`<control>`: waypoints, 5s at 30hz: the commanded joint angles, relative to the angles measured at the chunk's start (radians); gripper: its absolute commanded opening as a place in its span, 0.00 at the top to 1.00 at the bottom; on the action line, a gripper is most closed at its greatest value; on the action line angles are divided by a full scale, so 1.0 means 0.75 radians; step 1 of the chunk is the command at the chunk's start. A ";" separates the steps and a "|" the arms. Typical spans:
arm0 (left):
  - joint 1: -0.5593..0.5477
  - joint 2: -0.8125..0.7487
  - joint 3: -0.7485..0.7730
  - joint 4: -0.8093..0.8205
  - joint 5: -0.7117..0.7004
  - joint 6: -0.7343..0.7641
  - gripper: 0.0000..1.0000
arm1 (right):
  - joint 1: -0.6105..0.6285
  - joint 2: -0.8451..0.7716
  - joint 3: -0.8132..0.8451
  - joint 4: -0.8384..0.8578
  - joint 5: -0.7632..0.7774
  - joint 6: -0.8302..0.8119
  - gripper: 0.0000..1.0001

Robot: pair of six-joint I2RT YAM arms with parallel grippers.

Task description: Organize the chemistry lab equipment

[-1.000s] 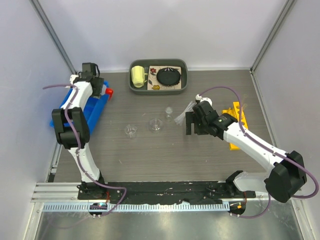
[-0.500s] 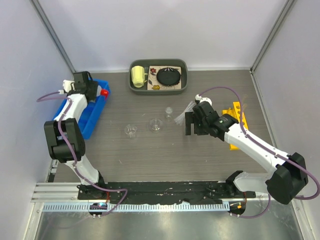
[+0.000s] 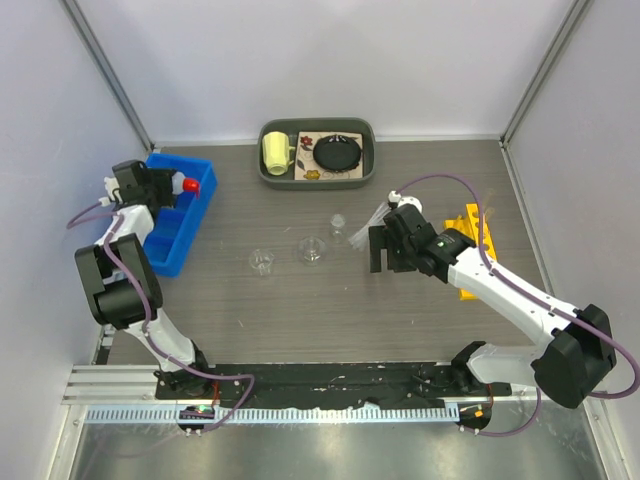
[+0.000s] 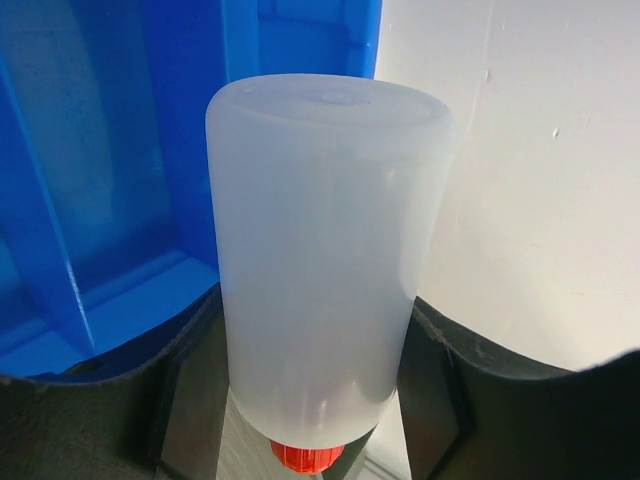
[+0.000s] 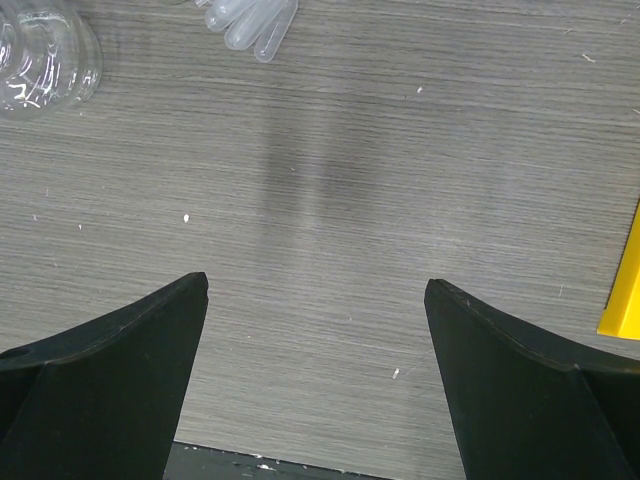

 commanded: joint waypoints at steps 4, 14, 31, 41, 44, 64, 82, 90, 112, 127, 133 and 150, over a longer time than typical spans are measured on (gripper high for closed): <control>0.073 0.050 -0.082 0.259 0.235 -0.064 0.62 | 0.031 -0.001 0.044 0.018 0.014 0.004 0.05; 0.130 0.187 -0.281 0.807 0.386 -0.255 0.43 | 0.056 0.003 0.038 0.006 0.032 0.027 0.05; 0.163 0.165 -0.369 1.092 0.464 -0.343 0.00 | 0.105 -0.005 0.034 -0.008 0.061 0.062 0.04; 0.159 -0.036 -0.557 1.106 0.511 -0.369 0.00 | 0.144 -0.034 0.054 -0.023 0.091 0.078 0.05; 0.153 -0.158 -0.630 1.064 0.523 -0.357 0.00 | 0.154 -0.030 0.066 -0.021 0.091 0.080 0.05; 0.139 -1.210 -0.426 -0.693 0.503 0.577 0.00 | 0.158 0.211 0.491 0.174 -0.297 -0.020 0.01; -0.285 -0.711 0.056 -1.258 -0.223 1.203 0.00 | 0.215 0.539 0.891 0.170 -0.445 -0.020 0.00; -0.342 -0.481 0.183 -1.260 -0.575 1.349 0.00 | 0.252 0.402 0.609 0.255 -0.399 -0.036 0.00; -0.344 -0.083 0.208 -0.865 -0.571 1.572 0.01 | 0.279 -0.030 0.146 0.407 -0.438 0.033 0.00; -0.342 0.031 0.153 -0.788 -0.530 1.580 0.57 | 0.277 -0.175 0.050 0.350 -0.369 0.045 0.00; -0.344 0.023 0.120 -0.786 -0.448 1.557 0.72 | 0.279 -0.185 0.030 0.348 -0.361 0.062 0.01; -0.663 -0.155 -0.033 -0.886 -0.391 1.453 1.00 | 0.279 -0.245 0.048 0.284 -0.326 0.090 0.00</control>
